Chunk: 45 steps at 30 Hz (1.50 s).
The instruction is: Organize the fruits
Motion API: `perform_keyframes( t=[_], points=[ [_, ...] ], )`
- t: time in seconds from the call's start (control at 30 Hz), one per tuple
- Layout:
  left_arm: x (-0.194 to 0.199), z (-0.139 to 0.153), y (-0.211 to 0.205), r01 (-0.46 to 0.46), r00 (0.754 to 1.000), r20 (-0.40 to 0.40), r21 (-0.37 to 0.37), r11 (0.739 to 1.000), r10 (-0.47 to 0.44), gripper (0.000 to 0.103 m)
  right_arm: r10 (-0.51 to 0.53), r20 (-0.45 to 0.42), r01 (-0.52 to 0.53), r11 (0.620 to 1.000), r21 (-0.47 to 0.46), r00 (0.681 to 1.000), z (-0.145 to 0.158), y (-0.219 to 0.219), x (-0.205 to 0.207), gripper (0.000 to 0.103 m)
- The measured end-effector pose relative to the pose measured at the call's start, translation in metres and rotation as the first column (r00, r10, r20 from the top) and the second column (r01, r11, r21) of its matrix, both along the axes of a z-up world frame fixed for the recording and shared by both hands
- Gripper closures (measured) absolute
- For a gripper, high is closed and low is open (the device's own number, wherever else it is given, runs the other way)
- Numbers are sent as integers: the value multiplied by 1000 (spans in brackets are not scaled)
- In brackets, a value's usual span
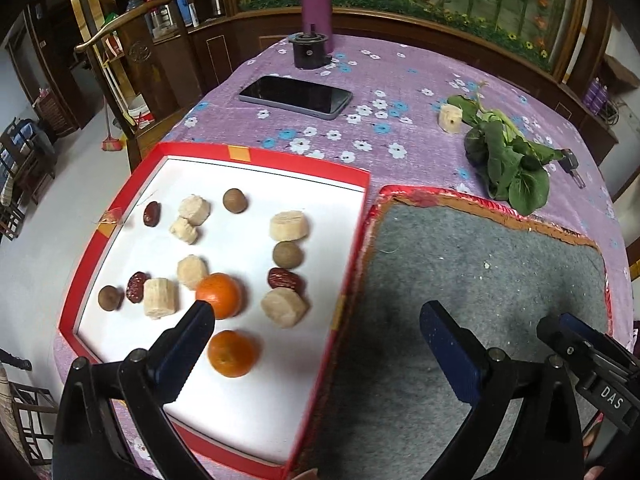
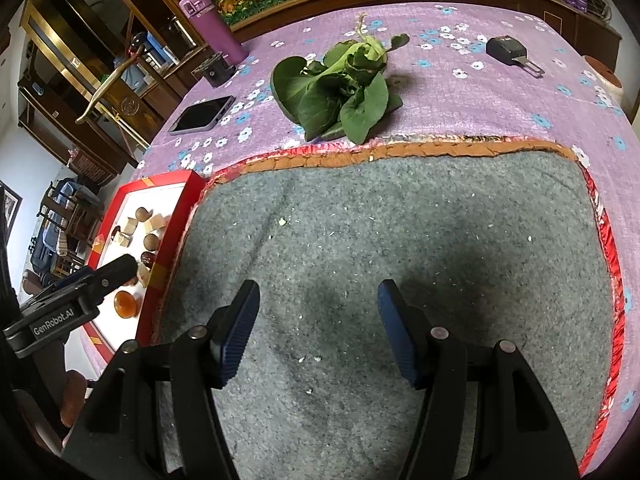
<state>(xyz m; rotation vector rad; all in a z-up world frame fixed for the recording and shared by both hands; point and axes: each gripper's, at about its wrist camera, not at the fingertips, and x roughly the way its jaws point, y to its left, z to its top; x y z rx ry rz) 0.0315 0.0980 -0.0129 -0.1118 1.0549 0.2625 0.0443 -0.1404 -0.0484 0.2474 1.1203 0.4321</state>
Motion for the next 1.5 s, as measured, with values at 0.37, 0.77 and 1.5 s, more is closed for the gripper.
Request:
perform_keyframes(
  t=[0.37, 0.77, 1.5],
  points=[
    [-11, -1, 26, -43, 999, -1, 2, 999, 43, 1, 35, 7, -35, 999, -3, 999, 3, 26, -4, 40],
    [-30, -8, 13, 9, 1000, 9, -23, 1000, -9, 1, 48, 5, -48, 999, -13, 999, -4, 36, -20, 40],
    [-42, -15, 48, -123, 992, 19, -129, 984, 127, 1, 85, 0, -85, 995, -49, 996, -11, 45, -23, 40]
  ],
)
